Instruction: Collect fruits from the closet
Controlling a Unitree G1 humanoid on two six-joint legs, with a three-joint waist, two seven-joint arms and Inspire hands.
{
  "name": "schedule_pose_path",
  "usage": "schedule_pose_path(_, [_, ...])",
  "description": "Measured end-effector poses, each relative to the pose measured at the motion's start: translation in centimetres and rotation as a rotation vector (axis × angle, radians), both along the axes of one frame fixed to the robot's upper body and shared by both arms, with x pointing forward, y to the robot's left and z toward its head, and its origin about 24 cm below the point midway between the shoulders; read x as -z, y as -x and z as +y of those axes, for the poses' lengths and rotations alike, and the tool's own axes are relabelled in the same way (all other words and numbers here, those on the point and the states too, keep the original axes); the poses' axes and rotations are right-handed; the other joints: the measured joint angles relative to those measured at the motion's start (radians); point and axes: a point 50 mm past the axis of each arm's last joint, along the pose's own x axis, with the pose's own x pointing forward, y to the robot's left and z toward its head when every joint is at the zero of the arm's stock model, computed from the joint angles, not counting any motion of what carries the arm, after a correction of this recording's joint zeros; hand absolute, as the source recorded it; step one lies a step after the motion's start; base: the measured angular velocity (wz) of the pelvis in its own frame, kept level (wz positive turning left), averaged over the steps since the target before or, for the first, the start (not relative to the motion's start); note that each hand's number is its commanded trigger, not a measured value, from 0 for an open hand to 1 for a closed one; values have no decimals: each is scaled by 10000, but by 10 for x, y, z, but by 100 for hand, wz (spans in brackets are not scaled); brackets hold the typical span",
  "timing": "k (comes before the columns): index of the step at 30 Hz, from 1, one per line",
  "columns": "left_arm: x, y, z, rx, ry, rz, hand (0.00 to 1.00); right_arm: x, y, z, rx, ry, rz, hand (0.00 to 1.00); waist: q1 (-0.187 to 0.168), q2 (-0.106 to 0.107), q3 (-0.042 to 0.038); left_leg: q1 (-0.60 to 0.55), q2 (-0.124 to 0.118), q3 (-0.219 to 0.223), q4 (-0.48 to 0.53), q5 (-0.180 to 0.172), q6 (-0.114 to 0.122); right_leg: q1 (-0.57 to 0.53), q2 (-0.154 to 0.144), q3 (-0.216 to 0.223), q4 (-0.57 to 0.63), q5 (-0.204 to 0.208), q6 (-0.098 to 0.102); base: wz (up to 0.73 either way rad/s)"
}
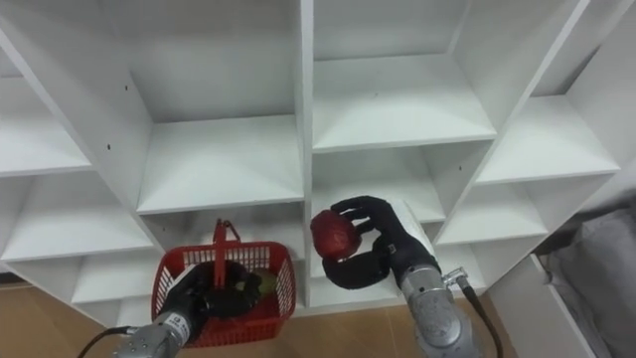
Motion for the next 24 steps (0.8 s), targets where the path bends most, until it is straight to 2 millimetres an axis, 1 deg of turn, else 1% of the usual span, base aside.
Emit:
schedule_pose_path(4, [0, 0, -3, 45, 53, 4, 100, -2, 0, 5, -392, 178, -36, 100, 11, -50, -32, 3, 3, 78, 0, 0, 0, -8, 41, 62, -11, 6, -3, -3])
schedule_pose_path(5, [0, 0, -3, 46, 54, 3, 100, -3, -1, 7, -513, 173, -35, 100, 28, -62, -39, 4, 7, 123, -1, -2, -3, -13, 90, 116, -26, 16, -1, -8])
schedule_pose_path(12, [1, 2, -8, 332, 179, 55, 100, -6, 0, 19, -1108, -87, 103, 100, 83, -88, -35, 44, 43, 238, -3, -40, -30, -15, 140, 201, -35, 38, -14, -6])
schedule_pose_path(14, [1, 3, -12, 477, 331, 83, 100, -10, -1, 22, -1414, -156, 125, 100, 253, -80, -27, 36, 67, 271, -4, -58, -53, -72, 169, 239, -26, 59, -42, -10])
schedule_pose_path(16, [3, 6, -12, 534, 375, 177, 100, -13, -1, 26, -1671, -181, 130, 100, 317, -78, -27, 46, 85, 273, -4, -72, -71, -66, 189, 241, -33, 61, -46, -3])
schedule_pose_path(18, [5, 9, -14, 650, 406, 279, 100, -13, -1, 29, -1836, -206, 132, 100, 372, -73, -21, 43, 101, 282, -4, -77, -78, -73, 190, 246, -29, 63, -50, 0])
schedule_pose_path(19, [6, 12, -15, 701, 417, 356, 100, -13, 0, 31, -1921, -206, 179, 100, 456, -76, -12, 40, 110, 305, -4, -79, -81, -83, 177, 269, -27, 63, -51, -4])
schedule_pose_path(20, [7, 14, -16, 756, 422, 428, 100, -12, 0, 32, -1988, -213, 210, 100, 516, -86, 7, 32, 120, 327, -4, -84, -89, -98, 173, 290, -27, 63, -54, -4])
schedule_pose_path(23, [9, 16, -16, 795, 419, 609, 100, -11, 2, 36, -2121, -216, 351, 100, 547, -120, 58, 0, 135, 336, -6, -111, -102, -129, 194, 299, -25, 65, -61, 0])
schedule_pose_path(24, [9, 17, -16, 800, 421, 622, 100, -10, 2, 36, -2148, -213, 387, 100, 547, -126, 63, -16, 135, 337, -6, -111, -101, -144, 201, 303, -23, 66, -63, 0])
